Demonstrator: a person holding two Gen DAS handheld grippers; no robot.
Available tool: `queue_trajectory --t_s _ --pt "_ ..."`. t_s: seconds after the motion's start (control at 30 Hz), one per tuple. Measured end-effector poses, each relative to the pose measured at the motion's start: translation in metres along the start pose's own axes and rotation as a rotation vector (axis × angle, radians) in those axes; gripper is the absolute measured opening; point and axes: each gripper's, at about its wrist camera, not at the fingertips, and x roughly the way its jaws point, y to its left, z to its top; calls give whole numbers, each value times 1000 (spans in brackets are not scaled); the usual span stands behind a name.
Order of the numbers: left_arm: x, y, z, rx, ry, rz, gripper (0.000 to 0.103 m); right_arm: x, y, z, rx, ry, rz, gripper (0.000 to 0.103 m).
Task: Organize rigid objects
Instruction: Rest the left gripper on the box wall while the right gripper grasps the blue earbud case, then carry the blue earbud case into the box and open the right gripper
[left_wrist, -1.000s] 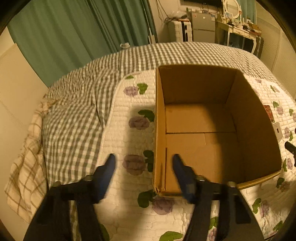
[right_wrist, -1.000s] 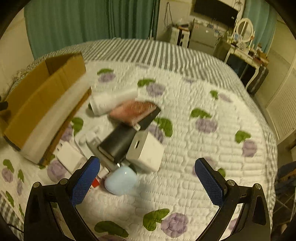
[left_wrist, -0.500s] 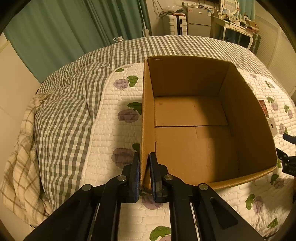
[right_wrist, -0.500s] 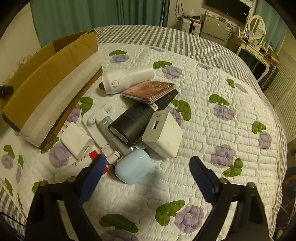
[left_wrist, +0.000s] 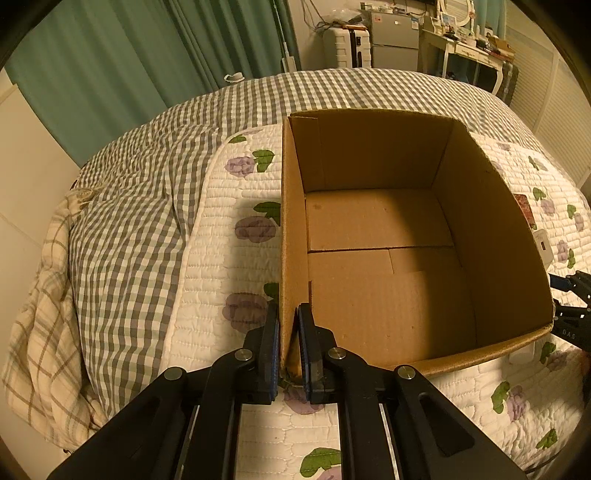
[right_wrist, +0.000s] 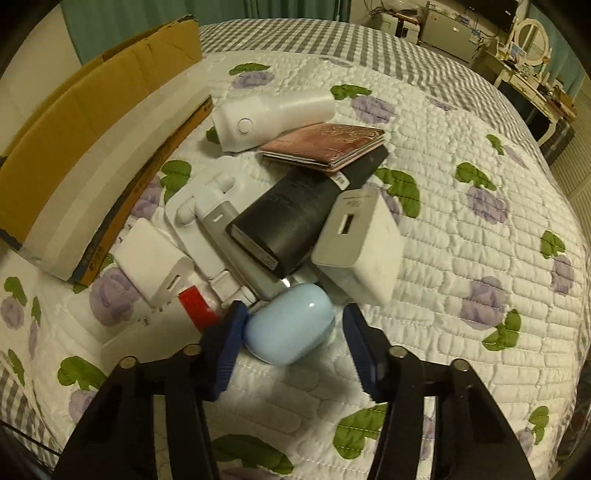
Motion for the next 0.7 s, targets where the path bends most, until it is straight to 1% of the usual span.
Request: queue_trajectory --t_s 0.13,0.23,0.33,0.53,0.63,0.7 --pt "0 0 1 1 2 -3 9 -2 1 -1 -2 -14 0 49" --pt "0 -1 1 3 1 -2 10 -8 0 -3 7 -43 16 48" --pt "0 -1 1 3 0 -4 10 -16 -2 -5 14 -69 14 48" --pt "-3 -3 2 10 -9 -4 10 -29 0 -6 16 -108 1 44" --pt "-4 -2 1 15 -14 -7 10 -38 -1 -4 20 -130 -4 39" --pt "-4 -2 1 17 -16 -9 9 -42 0 -4 19 -136 -2 30"
